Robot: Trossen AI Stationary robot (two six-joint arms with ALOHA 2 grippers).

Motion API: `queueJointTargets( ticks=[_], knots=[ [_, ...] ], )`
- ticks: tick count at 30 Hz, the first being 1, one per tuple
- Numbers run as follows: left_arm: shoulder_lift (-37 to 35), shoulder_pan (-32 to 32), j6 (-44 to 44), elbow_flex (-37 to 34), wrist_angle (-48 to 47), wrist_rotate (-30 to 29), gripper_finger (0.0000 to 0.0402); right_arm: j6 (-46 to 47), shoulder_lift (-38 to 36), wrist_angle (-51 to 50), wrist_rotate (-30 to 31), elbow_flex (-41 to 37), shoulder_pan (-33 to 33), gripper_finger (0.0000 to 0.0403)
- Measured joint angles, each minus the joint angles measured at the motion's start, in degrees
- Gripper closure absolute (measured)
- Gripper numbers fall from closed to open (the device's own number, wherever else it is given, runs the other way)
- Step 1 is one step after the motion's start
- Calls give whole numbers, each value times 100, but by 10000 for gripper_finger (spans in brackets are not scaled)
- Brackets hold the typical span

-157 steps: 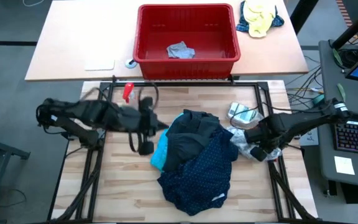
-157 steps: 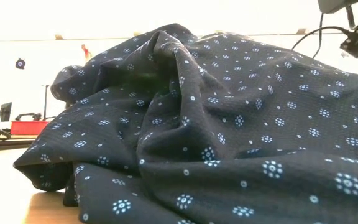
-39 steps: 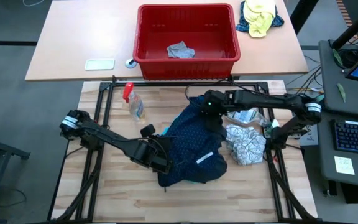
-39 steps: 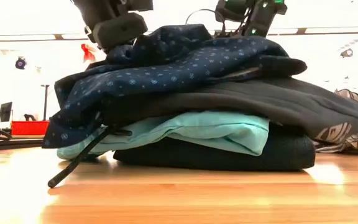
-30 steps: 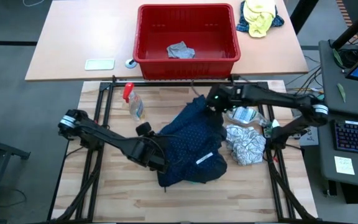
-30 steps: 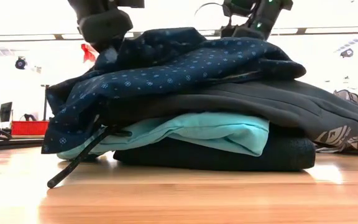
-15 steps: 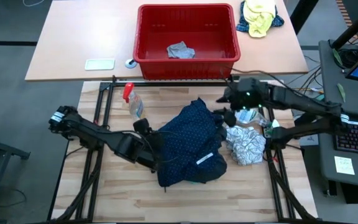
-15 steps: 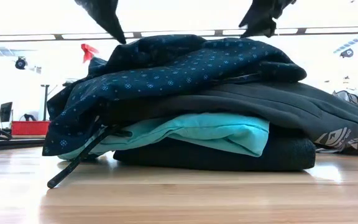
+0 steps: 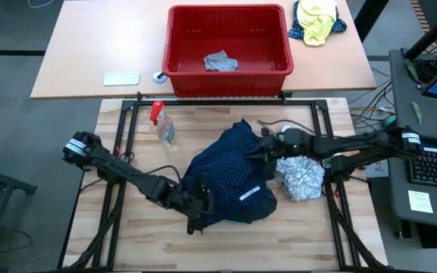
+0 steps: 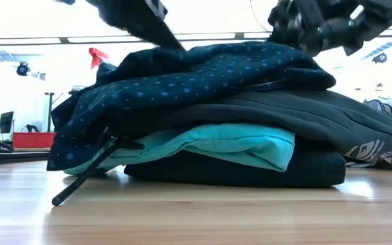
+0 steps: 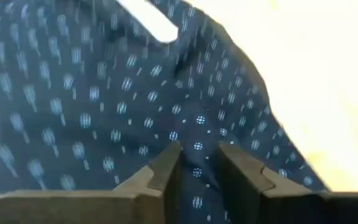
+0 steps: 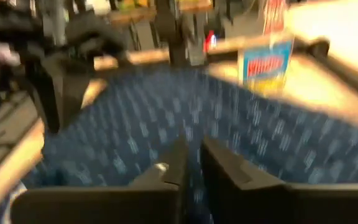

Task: Fold Laundry from Bin
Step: Fold the white floral shirt

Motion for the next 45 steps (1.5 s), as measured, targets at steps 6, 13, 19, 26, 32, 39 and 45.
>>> queueJointTargets(
  ticks=[6,13,19,26,32,39,45],
  knots=[
    [4,8,-720,-491,496,1,352,108,620,-216,378,-159,5,390],
    [2,-27,-1075,-639,496,0,364,105,625,-703,488,69,7,390],
    [-93,-53,-954,-389,312,7,364,105,-18,-2898,518,887,5,390],
    [-141,-53,-663,365,-856,-23,364,213,-583,-5362,516,2023,7,390],
    [-151,-53,-219,1077,-1819,-167,364,728,-864,-6854,514,2812,18,390],
    [-372,-18,568,946,-1475,-561,364,2144,-911,-8619,520,3095,454,390],
    [-785,-9,1000,413,-389,-555,364,3571,-915,-9582,1214,2704,1084,390]
  ],
)
